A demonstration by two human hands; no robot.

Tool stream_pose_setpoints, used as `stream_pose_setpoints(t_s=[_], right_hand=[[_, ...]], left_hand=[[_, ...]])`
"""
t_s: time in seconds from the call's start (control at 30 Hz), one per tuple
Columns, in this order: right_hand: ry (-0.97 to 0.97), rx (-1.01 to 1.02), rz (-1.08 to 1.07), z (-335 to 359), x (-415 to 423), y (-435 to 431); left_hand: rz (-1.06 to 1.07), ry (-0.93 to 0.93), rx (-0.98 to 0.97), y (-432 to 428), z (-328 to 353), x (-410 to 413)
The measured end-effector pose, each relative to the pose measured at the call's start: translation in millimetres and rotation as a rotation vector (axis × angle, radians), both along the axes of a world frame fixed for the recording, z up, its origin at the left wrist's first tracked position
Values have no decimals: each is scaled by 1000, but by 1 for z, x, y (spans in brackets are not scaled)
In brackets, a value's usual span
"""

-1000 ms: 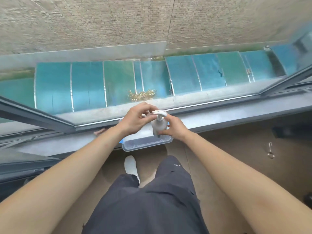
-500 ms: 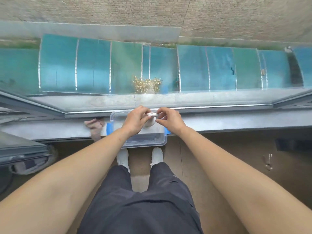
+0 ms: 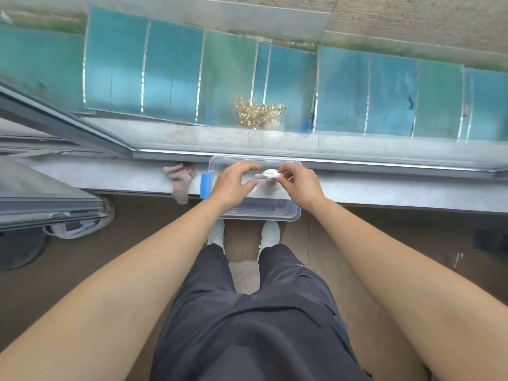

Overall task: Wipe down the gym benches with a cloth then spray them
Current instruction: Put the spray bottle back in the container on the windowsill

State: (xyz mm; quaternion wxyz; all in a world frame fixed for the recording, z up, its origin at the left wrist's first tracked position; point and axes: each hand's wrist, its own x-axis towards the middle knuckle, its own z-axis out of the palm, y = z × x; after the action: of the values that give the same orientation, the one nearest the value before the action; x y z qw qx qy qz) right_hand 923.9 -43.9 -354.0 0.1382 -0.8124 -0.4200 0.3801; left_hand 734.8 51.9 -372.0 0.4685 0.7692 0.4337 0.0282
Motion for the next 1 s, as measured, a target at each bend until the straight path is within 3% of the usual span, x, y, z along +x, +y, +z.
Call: stream_pose_setpoints(t_s=[0.13,0.27,0.4,0.53,0.63,1.0], right_hand=[[53,16,-189,1,-13,-16],[133,81,-399,0,-37,-28],[21,67,-542,-17,-61,-48],[-189,-105,-538,-44,-86,-75],[-187,-210,-556,-64,-99,-88],[-258,-143,-594,-79,-100,-88]], left_hand=[[238,-10,45,12,-1,-65],[401,123,-7,27,-20,-132],[277,325,-5,49,-53,-167],[154,408,58,75,-88,-170],[97,464,71,92,-117,-168],[-81,706,166,101,-164,-176]])
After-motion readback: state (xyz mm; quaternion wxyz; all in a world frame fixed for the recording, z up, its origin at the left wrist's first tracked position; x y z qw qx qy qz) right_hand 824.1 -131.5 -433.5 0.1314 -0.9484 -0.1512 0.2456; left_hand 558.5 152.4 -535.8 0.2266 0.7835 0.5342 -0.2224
